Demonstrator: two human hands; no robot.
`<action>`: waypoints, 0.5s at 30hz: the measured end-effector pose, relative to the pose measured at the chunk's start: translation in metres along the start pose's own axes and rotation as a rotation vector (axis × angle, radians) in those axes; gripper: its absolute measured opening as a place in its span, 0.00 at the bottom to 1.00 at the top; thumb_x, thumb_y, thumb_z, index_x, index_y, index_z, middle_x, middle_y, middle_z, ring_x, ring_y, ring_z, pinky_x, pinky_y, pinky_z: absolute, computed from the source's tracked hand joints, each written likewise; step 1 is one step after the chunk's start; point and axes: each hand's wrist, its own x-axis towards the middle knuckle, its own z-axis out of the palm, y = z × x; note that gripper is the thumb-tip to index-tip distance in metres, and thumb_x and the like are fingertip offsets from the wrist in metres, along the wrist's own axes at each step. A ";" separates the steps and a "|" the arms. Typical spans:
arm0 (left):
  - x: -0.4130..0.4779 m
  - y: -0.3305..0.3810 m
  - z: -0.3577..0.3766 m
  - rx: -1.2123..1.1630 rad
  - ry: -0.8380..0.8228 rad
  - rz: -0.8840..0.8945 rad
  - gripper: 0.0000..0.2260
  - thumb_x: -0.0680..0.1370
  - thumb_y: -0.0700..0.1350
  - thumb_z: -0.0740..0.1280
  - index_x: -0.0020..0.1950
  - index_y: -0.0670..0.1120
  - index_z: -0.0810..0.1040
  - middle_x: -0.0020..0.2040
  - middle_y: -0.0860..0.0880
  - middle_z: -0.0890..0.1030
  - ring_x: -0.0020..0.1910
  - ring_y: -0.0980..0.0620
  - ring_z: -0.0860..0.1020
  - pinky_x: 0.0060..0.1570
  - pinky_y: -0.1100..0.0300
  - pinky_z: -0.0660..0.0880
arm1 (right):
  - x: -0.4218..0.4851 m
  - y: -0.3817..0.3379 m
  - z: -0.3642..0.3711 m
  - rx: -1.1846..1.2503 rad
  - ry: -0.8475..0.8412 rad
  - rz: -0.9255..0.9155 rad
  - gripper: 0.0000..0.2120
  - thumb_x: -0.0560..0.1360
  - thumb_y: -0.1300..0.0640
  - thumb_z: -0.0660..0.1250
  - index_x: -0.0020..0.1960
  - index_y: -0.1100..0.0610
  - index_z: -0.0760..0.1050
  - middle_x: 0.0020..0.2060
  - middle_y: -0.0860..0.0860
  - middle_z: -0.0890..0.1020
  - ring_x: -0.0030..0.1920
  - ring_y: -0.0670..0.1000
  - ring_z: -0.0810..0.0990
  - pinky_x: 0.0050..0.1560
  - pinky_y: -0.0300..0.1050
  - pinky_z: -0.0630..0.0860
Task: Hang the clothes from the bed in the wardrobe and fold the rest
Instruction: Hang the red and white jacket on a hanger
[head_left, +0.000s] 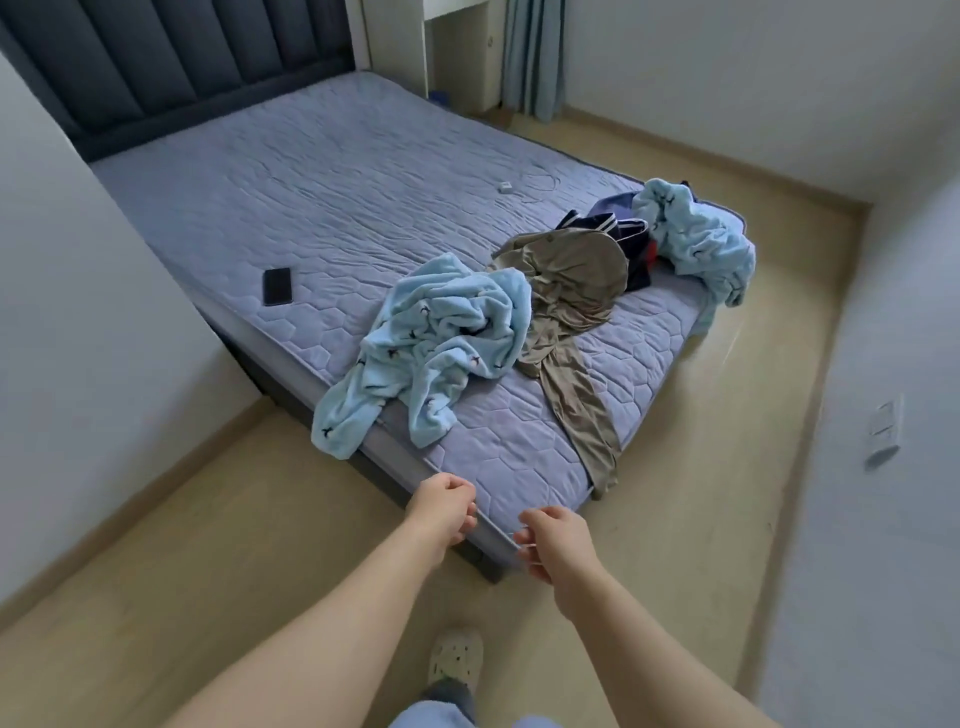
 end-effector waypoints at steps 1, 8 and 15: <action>0.010 0.014 0.008 0.005 -0.005 -0.006 0.08 0.78 0.40 0.59 0.40 0.46 0.71 0.34 0.48 0.73 0.29 0.54 0.70 0.23 0.67 0.63 | 0.012 -0.013 -0.008 0.010 -0.005 0.012 0.06 0.77 0.63 0.59 0.42 0.58 0.71 0.31 0.53 0.74 0.27 0.50 0.68 0.27 0.37 0.63; 0.112 0.099 0.080 0.015 0.059 -0.049 0.08 0.79 0.40 0.59 0.40 0.46 0.70 0.32 0.48 0.72 0.28 0.54 0.69 0.25 0.65 0.62 | 0.126 -0.092 -0.070 -0.035 -0.077 0.047 0.03 0.77 0.64 0.58 0.45 0.59 0.70 0.31 0.53 0.72 0.27 0.49 0.67 0.27 0.37 0.62; 0.221 0.150 0.154 -0.085 0.212 -0.215 0.09 0.77 0.40 0.59 0.38 0.47 0.71 0.33 0.49 0.74 0.29 0.54 0.71 0.27 0.64 0.65 | 0.268 -0.163 -0.121 -0.285 -0.180 0.131 0.06 0.77 0.64 0.57 0.45 0.60 0.73 0.33 0.54 0.74 0.30 0.50 0.70 0.30 0.40 0.65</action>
